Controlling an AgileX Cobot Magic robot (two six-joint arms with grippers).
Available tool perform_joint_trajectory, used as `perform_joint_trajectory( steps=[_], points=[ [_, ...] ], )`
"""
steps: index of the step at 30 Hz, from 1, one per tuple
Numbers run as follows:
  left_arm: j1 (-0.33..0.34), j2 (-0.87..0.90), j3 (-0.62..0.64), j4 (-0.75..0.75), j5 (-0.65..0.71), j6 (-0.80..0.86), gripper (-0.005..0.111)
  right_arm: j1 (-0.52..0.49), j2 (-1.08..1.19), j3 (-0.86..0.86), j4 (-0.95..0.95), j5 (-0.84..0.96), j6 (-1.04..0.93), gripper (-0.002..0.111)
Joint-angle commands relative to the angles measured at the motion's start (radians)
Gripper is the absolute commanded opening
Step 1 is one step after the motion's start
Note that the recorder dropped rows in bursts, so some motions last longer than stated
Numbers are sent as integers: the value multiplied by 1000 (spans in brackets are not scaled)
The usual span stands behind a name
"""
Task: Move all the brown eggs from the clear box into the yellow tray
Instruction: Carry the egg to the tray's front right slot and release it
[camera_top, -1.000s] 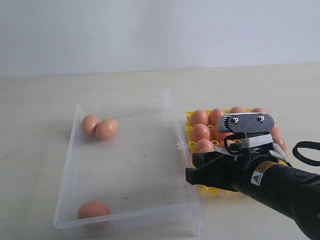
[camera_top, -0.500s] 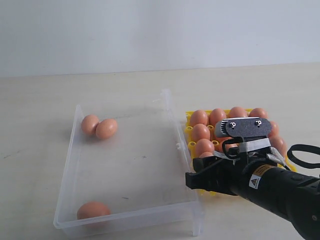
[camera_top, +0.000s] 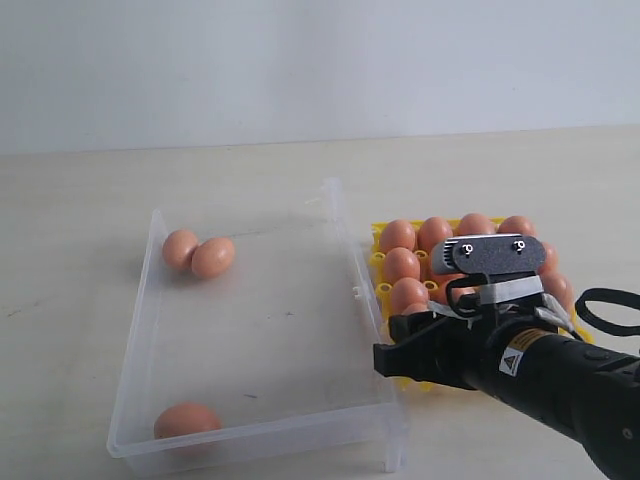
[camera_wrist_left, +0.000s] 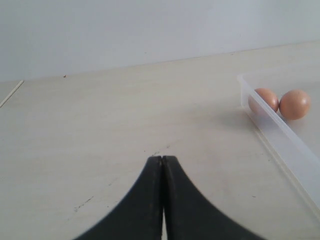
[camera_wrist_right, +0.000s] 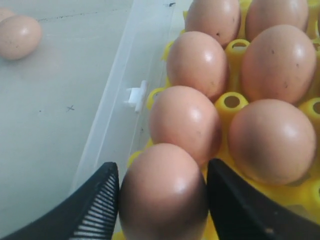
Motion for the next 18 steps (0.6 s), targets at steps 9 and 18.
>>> perform_joint_trajectory(
  steps=[9, 18],
  points=[
    [-1, 1, -4, 1, -13, -4, 0, 2, -29, -6, 18, -24, -26, 60],
    [-1, 1, -4, 1, -13, -4, 0, 2, -141, -12, 98, 38, -139, 60]
  ],
)
